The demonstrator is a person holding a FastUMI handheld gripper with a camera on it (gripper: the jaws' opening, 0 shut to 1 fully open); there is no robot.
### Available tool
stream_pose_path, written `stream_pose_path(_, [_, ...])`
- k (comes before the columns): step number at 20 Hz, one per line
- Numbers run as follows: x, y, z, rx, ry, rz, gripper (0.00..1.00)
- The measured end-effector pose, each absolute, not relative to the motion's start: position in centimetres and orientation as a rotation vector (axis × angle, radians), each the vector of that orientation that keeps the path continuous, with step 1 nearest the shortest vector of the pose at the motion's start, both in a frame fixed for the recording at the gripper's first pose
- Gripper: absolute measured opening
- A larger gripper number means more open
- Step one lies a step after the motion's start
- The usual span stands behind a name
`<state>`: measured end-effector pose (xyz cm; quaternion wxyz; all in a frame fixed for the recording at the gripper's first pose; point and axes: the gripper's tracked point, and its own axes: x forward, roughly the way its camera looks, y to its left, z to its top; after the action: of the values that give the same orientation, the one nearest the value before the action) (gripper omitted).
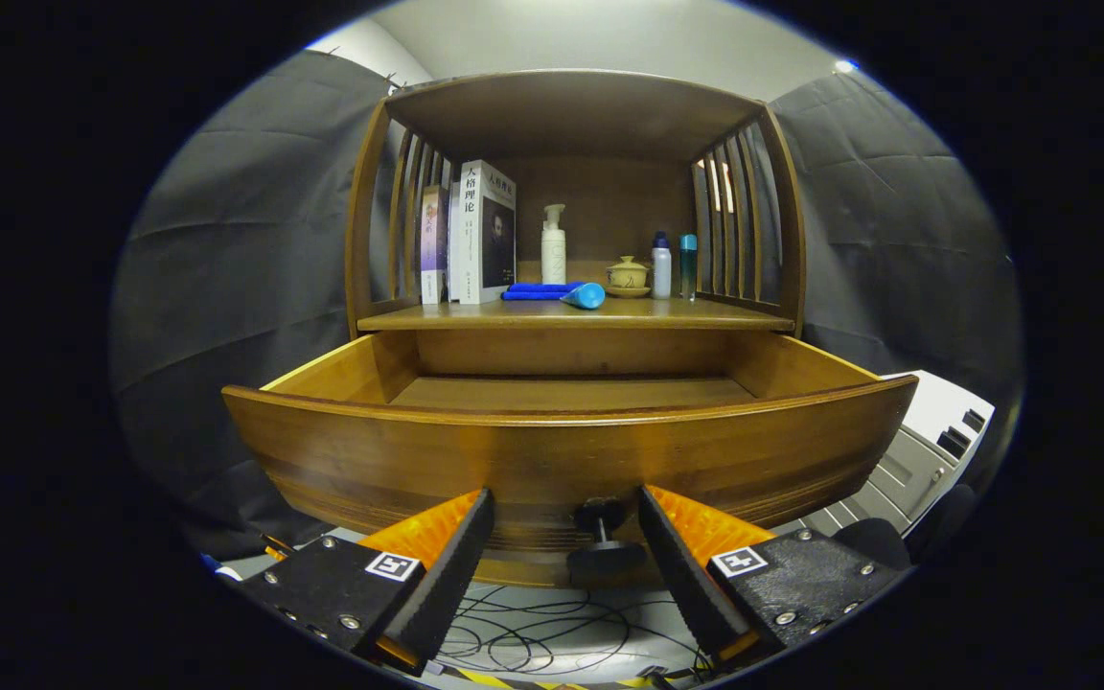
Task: Pull open the drawer, take out the items inside it, and place them on the countertop above the cabinet.
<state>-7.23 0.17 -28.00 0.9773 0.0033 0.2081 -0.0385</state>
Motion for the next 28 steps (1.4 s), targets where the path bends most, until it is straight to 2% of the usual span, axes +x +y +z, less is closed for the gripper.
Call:
stream_pose_path(22, [4.0, -0.9, -28.8, 0.002, 0.354, -0.085, 0.94])
stream_pose_path(28, [7.2, -1.3, -30.1, -0.128, 0.359, -0.08, 0.94])
